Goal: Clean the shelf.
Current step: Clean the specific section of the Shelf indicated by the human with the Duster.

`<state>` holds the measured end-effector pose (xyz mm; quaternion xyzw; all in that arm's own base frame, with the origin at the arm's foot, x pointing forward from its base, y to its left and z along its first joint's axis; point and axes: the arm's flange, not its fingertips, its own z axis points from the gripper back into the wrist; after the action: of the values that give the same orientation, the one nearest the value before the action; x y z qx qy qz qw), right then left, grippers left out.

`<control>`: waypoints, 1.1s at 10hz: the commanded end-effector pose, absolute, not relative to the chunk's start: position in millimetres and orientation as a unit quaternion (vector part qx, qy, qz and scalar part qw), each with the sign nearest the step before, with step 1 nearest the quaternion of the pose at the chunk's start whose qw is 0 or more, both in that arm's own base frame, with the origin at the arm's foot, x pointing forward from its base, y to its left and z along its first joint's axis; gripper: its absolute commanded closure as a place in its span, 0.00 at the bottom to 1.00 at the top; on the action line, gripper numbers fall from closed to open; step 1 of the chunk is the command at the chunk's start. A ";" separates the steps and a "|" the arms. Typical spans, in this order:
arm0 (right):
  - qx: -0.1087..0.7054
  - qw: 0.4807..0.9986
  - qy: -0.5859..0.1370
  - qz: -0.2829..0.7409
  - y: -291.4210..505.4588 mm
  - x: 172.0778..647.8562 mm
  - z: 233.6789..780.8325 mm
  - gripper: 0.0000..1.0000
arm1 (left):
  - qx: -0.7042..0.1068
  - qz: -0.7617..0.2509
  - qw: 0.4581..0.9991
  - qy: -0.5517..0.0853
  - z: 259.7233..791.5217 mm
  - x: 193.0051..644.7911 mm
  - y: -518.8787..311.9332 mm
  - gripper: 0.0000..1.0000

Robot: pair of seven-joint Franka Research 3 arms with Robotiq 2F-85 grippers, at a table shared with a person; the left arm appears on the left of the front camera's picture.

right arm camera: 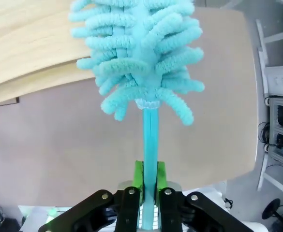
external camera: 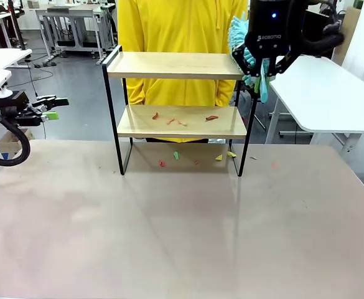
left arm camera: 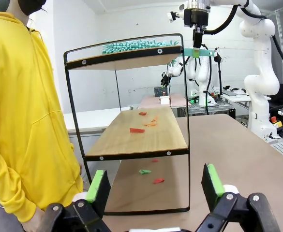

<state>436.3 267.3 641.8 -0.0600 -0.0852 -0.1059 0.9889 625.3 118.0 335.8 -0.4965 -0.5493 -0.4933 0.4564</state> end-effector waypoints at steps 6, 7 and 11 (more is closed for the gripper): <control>0.026 0.985 -0.158 -0.070 219.7 428.5 698.2 0.87 | -0.492 -0.497 0.452 -0.554 338.7 624.2 118.8 0.00; 0.044 0.982 -0.175 -0.057 206.5 426.3 710.0 0.87 | -0.492 -0.497 0.452 -0.554 338.7 624.2 118.8 0.00; 0.139 0.957 -0.237 0.098 190.5 407.8 731.1 0.87 | -0.492 -0.497 0.452 -0.554 338.7 624.2 118.8 0.00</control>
<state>418.2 197.3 751.6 0.0888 -0.2303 0.0285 0.9686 625.3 118.1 335.8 -0.4965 -0.5493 -0.4934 0.4564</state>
